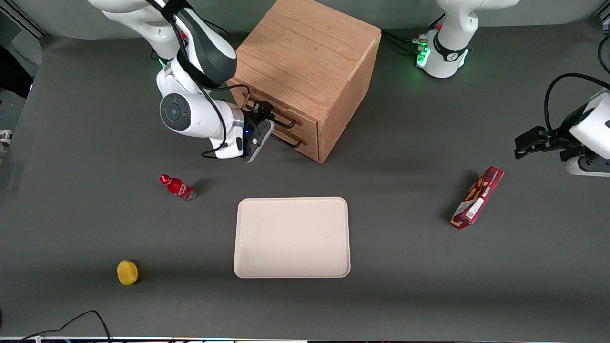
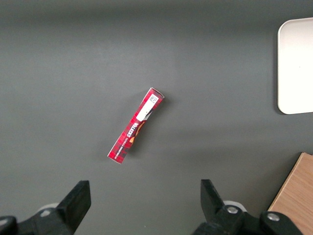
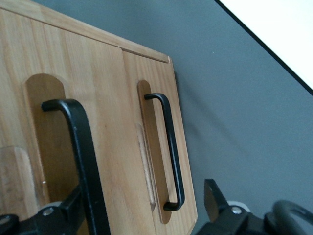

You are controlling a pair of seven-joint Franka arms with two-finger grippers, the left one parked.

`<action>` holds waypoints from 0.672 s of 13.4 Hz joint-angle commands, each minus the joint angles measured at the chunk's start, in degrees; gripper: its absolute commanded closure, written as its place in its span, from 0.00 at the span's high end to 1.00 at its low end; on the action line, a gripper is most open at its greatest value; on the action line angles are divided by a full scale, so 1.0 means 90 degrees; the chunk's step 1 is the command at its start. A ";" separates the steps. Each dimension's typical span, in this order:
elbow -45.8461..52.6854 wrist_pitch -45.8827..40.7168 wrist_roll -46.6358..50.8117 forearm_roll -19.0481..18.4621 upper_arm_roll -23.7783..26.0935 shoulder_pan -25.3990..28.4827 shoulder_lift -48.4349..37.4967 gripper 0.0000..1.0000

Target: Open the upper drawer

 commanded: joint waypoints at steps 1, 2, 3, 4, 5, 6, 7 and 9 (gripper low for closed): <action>0.0238 0.0082 -0.0038 -0.0197 -0.0067 -0.0026 0.0265 1.00; 0.0345 0.0082 -0.0038 -0.0227 -0.0068 -0.0046 0.0353 1.00; 0.0414 0.0073 -0.0038 -0.0237 -0.0077 -0.0066 0.0412 1.00; 0.0501 0.0063 -0.0048 -0.0286 -0.0126 -0.0066 0.0451 1.00; 0.0599 0.0043 -0.0077 -0.0383 -0.0223 -0.0066 0.0510 1.00; 0.0706 -0.0005 -0.0087 -0.0461 -0.0291 -0.0066 0.0558 1.00; 0.0746 -0.0073 -0.0097 -0.0501 -0.0331 -0.0066 0.0569 1.00; 0.0882 -0.0084 -0.0107 -0.0666 -0.0341 -0.0075 0.0676 1.00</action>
